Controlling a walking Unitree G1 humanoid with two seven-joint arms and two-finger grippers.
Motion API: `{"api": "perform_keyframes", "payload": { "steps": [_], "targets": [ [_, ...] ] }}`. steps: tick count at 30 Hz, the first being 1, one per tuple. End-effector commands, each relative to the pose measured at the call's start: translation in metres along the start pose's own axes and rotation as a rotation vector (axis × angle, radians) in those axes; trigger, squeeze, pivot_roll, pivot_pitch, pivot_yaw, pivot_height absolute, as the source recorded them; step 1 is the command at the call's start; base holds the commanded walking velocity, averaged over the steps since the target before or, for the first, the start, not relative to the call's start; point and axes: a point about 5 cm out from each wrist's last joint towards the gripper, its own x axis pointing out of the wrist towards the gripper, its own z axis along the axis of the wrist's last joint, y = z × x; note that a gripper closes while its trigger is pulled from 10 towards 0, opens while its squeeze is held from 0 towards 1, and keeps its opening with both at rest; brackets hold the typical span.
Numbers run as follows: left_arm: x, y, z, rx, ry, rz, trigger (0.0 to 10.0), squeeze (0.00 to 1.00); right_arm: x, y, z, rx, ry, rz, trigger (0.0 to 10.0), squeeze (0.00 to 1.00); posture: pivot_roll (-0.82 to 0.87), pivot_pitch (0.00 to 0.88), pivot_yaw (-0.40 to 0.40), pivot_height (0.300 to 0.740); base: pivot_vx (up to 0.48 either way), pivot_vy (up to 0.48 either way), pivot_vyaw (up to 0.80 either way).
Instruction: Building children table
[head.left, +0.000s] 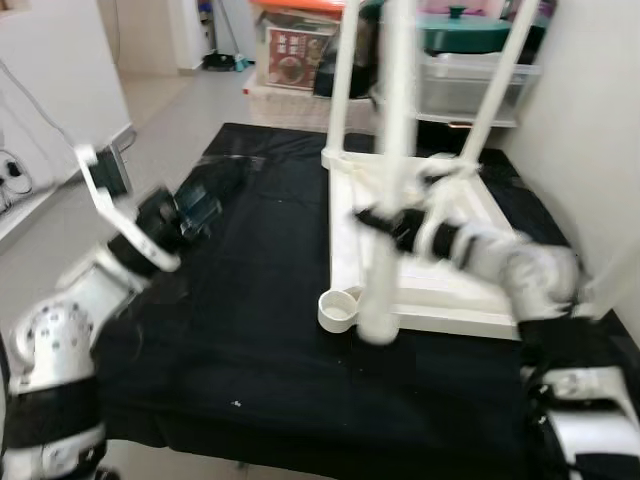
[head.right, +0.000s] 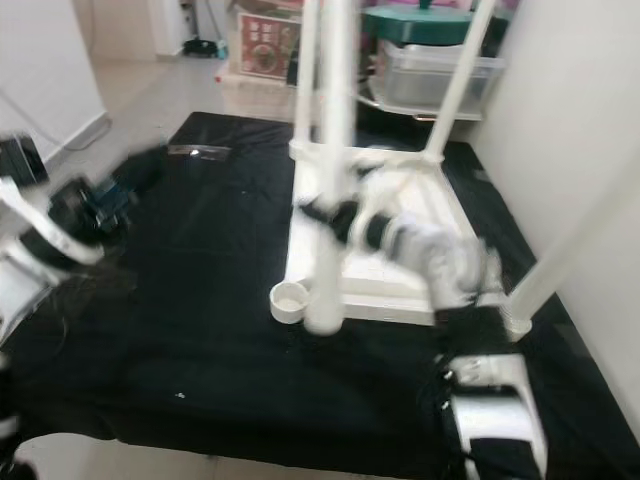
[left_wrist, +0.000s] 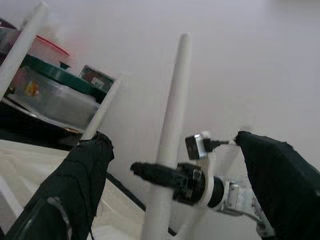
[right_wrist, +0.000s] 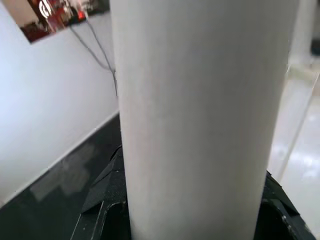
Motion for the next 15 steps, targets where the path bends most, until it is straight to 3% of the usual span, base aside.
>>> {"api": "perform_keyframes", "payload": {
  "steps": [1, 4, 6, 8, 11, 15],
  "targets": [
    [-0.001, -0.006, -0.003, 0.041, 0.053, -0.001, 10.0, 0.0, 0.004, -0.003, -0.002, 0.014, -0.002, -0.027, 0.0, 0.0, 0.04, 0.0, -0.066, 0.74, 0.0, 0.0, 0.0],
    [-0.021, -0.001, -0.024, 0.074, 0.193, 0.091, 10.0, 0.0, 0.01, -0.003, 0.021, 0.047, -0.128, -0.075, 0.0, 0.0, 0.07, 0.0, -0.077, 0.74, 0.0, 0.0, 0.0],
    [-0.023, 0.001, -0.026, 0.073, 0.208, 0.109, 10.0, 0.0, 0.013, 0.0, 0.023, 0.056, -0.146, -0.07, 0.0, 0.0, 0.07, 0.0, -0.077, 0.74, 0.0, 0.0, 0.0],
    [-0.021, 0.009, -0.036, 0.061, 0.252, 0.132, 10.0, 0.0, 0.027, 0.022, 0.024, 0.077, -0.172, -0.018, 0.0, 0.0, 0.07, 0.0, -0.07, 0.74, 0.0, 0.0, 0.0],
    [-0.021, 0.009, -0.037, 0.057, 0.258, 0.134, 10.0, 0.0, 0.029, 0.025, 0.024, 0.081, -0.176, -0.01, 0.0, 0.0, 0.07, 0.0, -0.07, 0.74, 0.0, 0.0, 0.0],
    [-0.02, 0.011, -0.054, 0.053, 0.366, 0.112, 10.0, 0.0, 0.047, 0.062, 0.017, 0.079, -0.172, 0.108, 0.0, 0.0, 0.05, 0.0, -0.056, 0.74, 0.0, 0.0, 0.0]
  ]
}}
